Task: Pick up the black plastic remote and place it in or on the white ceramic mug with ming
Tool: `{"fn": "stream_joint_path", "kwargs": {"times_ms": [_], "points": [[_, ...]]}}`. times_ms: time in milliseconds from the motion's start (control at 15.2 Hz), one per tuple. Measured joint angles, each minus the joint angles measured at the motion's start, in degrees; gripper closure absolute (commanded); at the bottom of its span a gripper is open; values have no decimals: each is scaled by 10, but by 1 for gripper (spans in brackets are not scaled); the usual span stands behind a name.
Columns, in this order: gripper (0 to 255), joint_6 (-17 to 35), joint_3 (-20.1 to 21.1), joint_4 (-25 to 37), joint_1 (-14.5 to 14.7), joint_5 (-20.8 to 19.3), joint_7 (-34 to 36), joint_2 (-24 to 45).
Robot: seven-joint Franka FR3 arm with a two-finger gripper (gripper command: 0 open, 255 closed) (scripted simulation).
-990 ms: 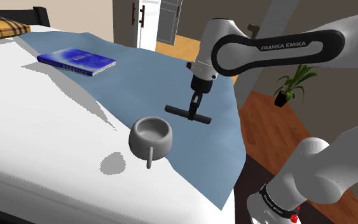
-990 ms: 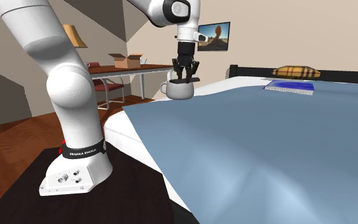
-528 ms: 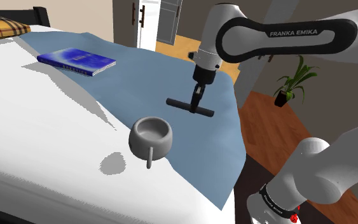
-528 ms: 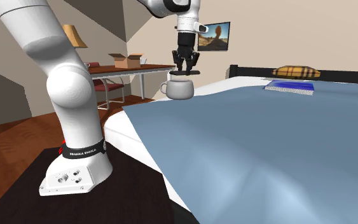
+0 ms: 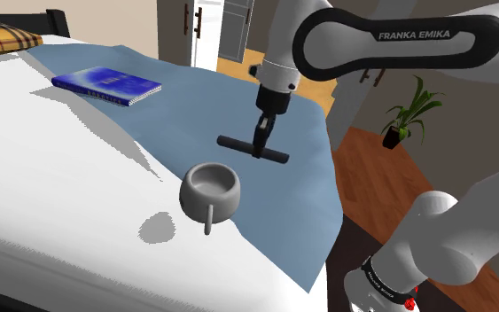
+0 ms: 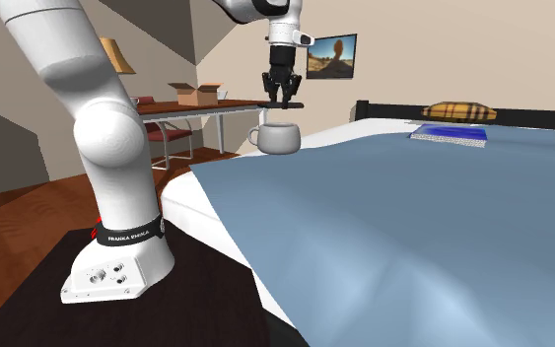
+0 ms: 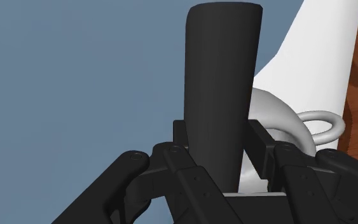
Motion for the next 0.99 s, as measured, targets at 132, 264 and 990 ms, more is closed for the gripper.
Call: {"fn": "stream_joint_path", "kwargs": {"times_ms": [132,264,990], "points": [[255,8,17,14,9,2,25,19],[255,11,36,34,19,3,54,40],[255,64,77,55,42,-7,118,110]]}}
